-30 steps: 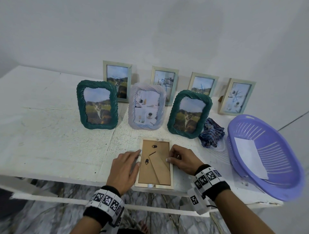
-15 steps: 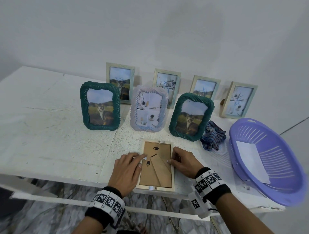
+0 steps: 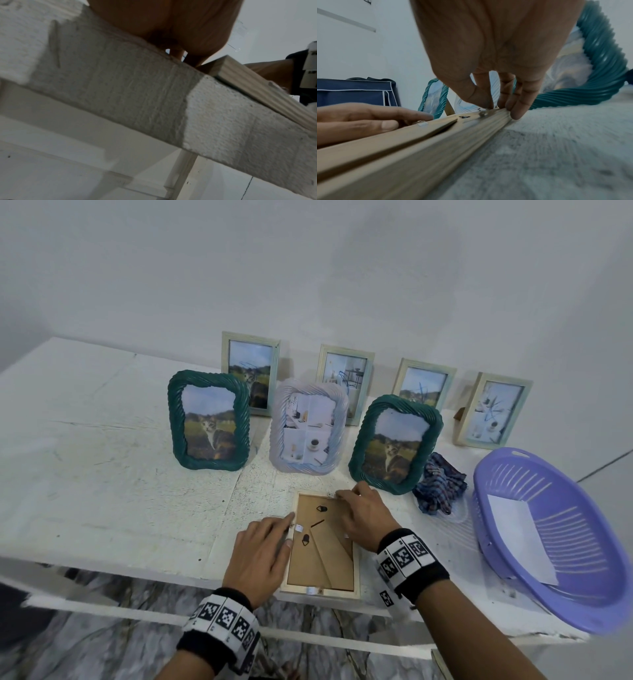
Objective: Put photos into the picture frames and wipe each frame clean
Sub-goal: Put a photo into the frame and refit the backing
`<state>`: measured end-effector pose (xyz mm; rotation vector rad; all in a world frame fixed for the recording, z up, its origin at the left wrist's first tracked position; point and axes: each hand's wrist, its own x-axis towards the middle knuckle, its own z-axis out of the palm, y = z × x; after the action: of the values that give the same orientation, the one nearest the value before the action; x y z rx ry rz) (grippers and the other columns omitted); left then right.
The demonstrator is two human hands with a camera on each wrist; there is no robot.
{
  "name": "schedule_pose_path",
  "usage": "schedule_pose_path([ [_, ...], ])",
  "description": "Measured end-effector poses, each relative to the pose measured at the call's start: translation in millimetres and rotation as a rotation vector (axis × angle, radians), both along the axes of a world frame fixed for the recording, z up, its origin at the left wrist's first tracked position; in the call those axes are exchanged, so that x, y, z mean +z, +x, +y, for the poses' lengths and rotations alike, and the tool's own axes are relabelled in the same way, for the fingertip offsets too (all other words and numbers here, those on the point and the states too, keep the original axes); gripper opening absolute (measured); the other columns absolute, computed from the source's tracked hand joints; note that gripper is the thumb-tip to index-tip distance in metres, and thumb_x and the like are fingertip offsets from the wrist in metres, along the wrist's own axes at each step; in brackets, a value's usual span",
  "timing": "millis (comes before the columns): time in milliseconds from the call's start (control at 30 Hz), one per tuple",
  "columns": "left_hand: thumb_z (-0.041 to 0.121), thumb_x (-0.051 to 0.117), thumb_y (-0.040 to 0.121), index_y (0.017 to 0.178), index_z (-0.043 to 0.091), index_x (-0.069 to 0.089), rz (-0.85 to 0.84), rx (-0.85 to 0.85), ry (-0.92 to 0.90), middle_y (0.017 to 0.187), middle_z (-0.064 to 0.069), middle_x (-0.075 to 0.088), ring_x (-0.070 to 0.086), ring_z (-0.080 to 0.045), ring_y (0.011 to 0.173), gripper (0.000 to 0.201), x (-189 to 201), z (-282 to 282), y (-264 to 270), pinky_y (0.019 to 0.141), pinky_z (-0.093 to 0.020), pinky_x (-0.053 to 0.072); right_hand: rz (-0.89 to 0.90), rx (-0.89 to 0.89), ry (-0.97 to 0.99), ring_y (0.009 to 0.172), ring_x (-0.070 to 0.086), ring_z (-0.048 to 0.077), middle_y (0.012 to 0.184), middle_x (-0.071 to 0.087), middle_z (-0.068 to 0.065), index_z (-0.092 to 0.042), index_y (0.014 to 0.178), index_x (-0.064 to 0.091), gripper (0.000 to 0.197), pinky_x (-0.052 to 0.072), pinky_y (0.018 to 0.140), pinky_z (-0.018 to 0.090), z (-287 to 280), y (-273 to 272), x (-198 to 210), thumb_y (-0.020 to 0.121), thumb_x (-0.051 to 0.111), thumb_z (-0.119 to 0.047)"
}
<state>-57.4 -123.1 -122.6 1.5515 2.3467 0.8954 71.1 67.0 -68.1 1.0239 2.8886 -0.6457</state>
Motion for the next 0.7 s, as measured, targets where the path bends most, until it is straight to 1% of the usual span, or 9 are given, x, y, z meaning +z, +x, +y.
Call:
schedule_pose_path([
  [167, 0.039, 0.032, 0.096, 0.138, 0.024, 0.047, 0.003, -0.011, 0.009, 0.118, 0.008, 0.055, 0.048, -0.012, 0.099, 0.048, -1.7, 0.9, -1.4, 0.078, -0.032, 0.038, -0.001, 0.008, -0.008, 0.107, 0.039, 0.029, 0.121, 0.041, 0.010, -0.021, 0.139, 0.046, 0.051, 0.037, 0.095, 0.035, -7.8, 7.8, -2.5, 0.089, 0.043, -0.010],
  [233, 0.040, 0.032, 0.096, 0.139, 0.024, 0.047, 0.003, -0.012, 0.015, 0.117, 0.008, 0.055, 0.047, -0.012, 0.099, 0.048, -2.0, 1.0, -1.7, 0.078, -0.032, 0.037, 0.009, 0.012, -0.014, 0.107, 0.038, 0.030, 0.121, 0.041, 0.009, -0.024, 0.138, 0.048, 0.051, 0.033, 0.095, 0.032, -9.4, 8.2, -2.8, 0.090, 0.043, -0.011],
  [300, 0.040, 0.032, 0.096, 0.139, 0.024, 0.048, 0.001, -0.014, 0.016, 0.117, 0.008, 0.055, 0.047, -0.012, 0.099, 0.048, -2.7, 1.1, -2.5, 0.077, -0.032, 0.037, 0.002, 0.036, -0.010, 0.107, 0.036, 0.029, 0.120, 0.041, 0.008, -0.027, 0.136, 0.050, 0.047, 0.030, 0.092, 0.030, -11.0, 8.9, -2.8, 0.091, 0.043, -0.014],
  [400, 0.041, 0.032, 0.095, 0.139, 0.025, 0.047, -0.007, -0.011, 0.017, 0.117, 0.009, 0.055, 0.047, -0.012, 0.099, 0.049, -3.2, 1.7, -3.0, 0.078, -0.033, 0.038, 0.006, 0.035, -0.019, 0.109, 0.036, 0.029, 0.124, 0.041, 0.008, -0.027, 0.139, 0.047, 0.049, 0.031, 0.095, 0.031, -12.5, 11.9, -1.5, 0.091, 0.043, -0.015],
  [467, 0.041, 0.032, 0.096, 0.139, 0.025, 0.046, -0.017, -0.013, 0.018, 0.116, 0.009, 0.055, 0.047, -0.012, 0.098, 0.048, -2.7, 1.6, -3.2, 0.079, -0.034, 0.039, 0.062, -0.005, -0.042, 0.114, 0.038, 0.028, 0.130, 0.040, 0.008, -0.024, 0.141, 0.043, 0.050, 0.033, 0.098, 0.031, -17.0, 15.9, 1.9, 0.092, 0.047, -0.018],
  [500, 0.041, 0.032, 0.096, 0.140, 0.026, 0.046, -0.014, -0.013, 0.019, 0.115, 0.009, 0.055, 0.048, -0.012, 0.097, 0.048, -2.3, 1.5, -3.5, 0.079, -0.034, 0.040, 0.099, -0.016, -0.056, 0.117, 0.038, 0.027, 0.134, 0.038, 0.007, -0.025, 0.143, 0.040, 0.051, 0.033, 0.099, 0.030, -21.5, 19.1, 4.3, 0.092, 0.050, -0.023],
  [567, 0.042, 0.031, 0.096, 0.140, 0.026, 0.045, -0.013, -0.015, 0.014, 0.114, 0.009, 0.055, 0.047, -0.012, 0.096, 0.049, -1.8, 1.4, -3.8, 0.078, -0.033, 0.040, 0.150, 0.003, -0.102, 0.126, 0.033, 0.026, 0.143, 0.031, 0.005, -0.031, 0.145, 0.032, 0.059, 0.032, 0.105, 0.031, -36.7, 28.4, 8.3, 0.091, 0.055, -0.035],
  [633, 0.042, 0.031, 0.097, 0.140, 0.026, 0.045, -0.020, -0.012, 0.012, 0.115, 0.009, 0.054, 0.046, -0.012, 0.096, 0.049, -1.3, 1.0, -3.3, 0.078, -0.034, 0.039, 0.116, 0.043, -0.166, 0.140, 0.016, 0.024, 0.154, 0.014, 0.003, -0.036, 0.148, 0.019, 0.076, 0.025, 0.113, 0.035, -56.7, 39.0, 7.0, 0.084, 0.058, -0.052],
  [700, 0.043, 0.031, 0.096, 0.141, 0.025, 0.045, -0.020, -0.010, 0.006, 0.115, 0.008, 0.054, 0.047, -0.013, 0.097, 0.050, -1.4, 0.9, -3.4, 0.079, -0.034, 0.040, 0.068, 0.059, -0.174, 0.146, -0.002, 0.020, 0.159, -0.007, 0.004, -0.039, 0.150, 0.006, 0.096, 0.017, 0.115, 0.036, -74.3, 47.2, -0.2, 0.073, 0.053, -0.072],
])
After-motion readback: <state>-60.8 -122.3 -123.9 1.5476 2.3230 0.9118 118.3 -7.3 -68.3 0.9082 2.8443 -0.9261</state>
